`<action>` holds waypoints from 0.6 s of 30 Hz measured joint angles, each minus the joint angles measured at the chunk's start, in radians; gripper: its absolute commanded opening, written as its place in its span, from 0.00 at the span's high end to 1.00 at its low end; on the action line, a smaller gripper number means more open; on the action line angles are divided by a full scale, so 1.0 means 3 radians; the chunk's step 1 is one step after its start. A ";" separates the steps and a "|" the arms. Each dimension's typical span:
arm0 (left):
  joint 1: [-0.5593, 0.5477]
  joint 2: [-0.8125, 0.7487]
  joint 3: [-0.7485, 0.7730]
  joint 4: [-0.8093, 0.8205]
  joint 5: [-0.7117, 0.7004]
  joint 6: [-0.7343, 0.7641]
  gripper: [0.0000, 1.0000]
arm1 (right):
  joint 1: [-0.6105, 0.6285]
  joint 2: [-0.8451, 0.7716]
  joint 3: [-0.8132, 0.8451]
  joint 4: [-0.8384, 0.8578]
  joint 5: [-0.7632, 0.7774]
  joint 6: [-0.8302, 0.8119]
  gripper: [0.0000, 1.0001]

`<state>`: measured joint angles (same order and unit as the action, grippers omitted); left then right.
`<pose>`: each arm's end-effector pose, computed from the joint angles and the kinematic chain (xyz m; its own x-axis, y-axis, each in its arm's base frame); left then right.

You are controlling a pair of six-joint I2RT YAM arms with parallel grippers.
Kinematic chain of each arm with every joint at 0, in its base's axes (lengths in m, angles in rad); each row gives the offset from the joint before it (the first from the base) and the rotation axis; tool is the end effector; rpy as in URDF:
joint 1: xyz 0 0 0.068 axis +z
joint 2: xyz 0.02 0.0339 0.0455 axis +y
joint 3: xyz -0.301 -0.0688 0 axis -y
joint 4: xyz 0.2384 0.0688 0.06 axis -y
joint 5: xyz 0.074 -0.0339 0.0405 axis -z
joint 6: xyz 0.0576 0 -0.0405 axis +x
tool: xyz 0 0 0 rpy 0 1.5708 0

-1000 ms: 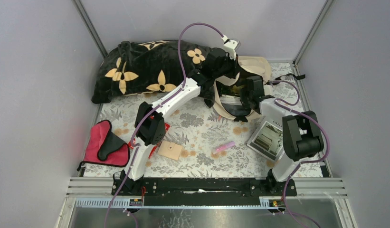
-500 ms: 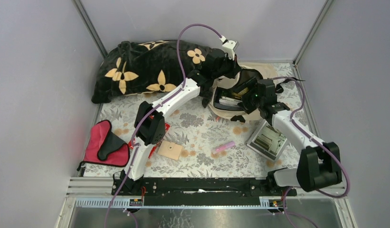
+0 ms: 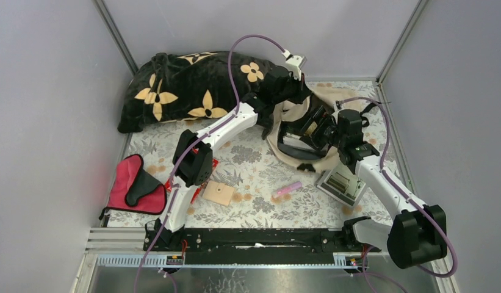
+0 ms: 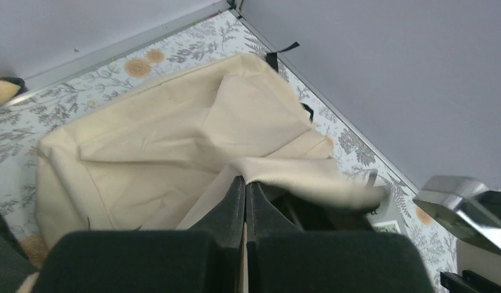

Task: Pack the student bag
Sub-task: Place the book in the student bag.

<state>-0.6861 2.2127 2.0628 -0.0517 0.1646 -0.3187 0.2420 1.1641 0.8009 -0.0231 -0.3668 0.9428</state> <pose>0.4374 -0.3704 0.3521 -0.3819 -0.0868 -0.9201 0.6629 0.6680 -0.3381 0.2508 0.0832 0.3132 -0.6569 0.6159 -0.4349 -0.0249 0.5588 0.8290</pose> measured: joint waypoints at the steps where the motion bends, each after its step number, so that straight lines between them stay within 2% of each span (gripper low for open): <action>1: 0.0000 0.0000 -0.0009 0.0001 0.0036 -0.0014 1.00 | 0.0000 0.0024 -0.0027 0.0132 -0.0093 -0.0006 0.00; 7: -0.0005 0.0000 -0.0114 0.0024 0.0179 -0.0042 1.00 | 0.0000 0.0516 -0.0034 0.1537 -0.0842 0.0243 0.00; 10: -0.0003 0.0000 -0.0141 0.0025 0.0197 -0.0042 1.00 | 0.0000 0.0704 -0.0036 0.1888 -0.1019 0.0398 0.00; 13: 0.0000 0.0000 -0.0145 0.0024 0.0196 -0.0039 1.00 | 0.0000 0.0664 0.0019 0.1605 -0.1020 0.0264 0.00; 18: 0.0027 0.0027 -0.0066 -0.0018 0.0215 -0.0039 1.00 | 0.0000 0.0290 0.0496 0.0186 -0.0532 -0.0443 0.00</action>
<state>-0.6781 2.2208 2.0430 -0.0570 0.2291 -0.3305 0.2420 1.2510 0.9497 0.0326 -0.5262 0.8101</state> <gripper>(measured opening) 0.009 0.995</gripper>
